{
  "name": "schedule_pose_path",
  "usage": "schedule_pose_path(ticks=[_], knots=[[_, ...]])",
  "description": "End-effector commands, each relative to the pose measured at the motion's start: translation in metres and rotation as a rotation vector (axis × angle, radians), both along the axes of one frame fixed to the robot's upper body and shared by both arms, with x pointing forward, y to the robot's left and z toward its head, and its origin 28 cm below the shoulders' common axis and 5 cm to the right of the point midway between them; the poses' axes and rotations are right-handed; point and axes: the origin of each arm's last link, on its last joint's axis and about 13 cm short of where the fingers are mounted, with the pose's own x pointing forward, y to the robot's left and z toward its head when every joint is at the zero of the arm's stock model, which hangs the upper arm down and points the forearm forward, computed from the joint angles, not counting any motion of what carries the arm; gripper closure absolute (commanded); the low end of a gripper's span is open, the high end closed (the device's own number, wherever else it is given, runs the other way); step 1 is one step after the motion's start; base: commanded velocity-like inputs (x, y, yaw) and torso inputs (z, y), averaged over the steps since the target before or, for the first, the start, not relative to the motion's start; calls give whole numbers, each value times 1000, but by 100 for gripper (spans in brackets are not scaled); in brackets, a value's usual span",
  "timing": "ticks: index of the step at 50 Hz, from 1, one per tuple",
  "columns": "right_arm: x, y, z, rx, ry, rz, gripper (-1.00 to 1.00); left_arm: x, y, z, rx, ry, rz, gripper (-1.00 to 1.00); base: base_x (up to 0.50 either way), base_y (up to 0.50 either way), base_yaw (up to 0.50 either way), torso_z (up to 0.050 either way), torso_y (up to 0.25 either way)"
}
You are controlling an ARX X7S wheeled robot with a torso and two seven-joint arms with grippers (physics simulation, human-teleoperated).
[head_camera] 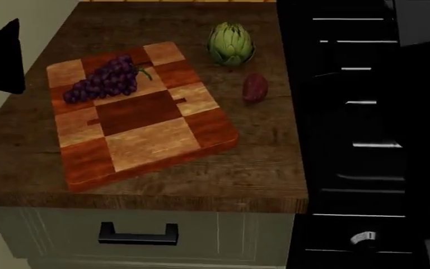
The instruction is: Clear the non-vegetable object off the cutting board and place the vegetables onto it.
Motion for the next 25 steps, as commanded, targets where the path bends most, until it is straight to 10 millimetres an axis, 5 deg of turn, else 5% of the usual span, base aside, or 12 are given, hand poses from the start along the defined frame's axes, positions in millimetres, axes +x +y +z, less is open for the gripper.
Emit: schedule_pose_path(ticks=[1,25], knots=[[2,-4,22,45,-3,-1,-100,4,1,26,-34,1,-72,-100,500,0,0,0,0],[1,-3,16,21,22,13,-100,2,1,27,2,-19,-59,-100,500,0,0,0,1]])
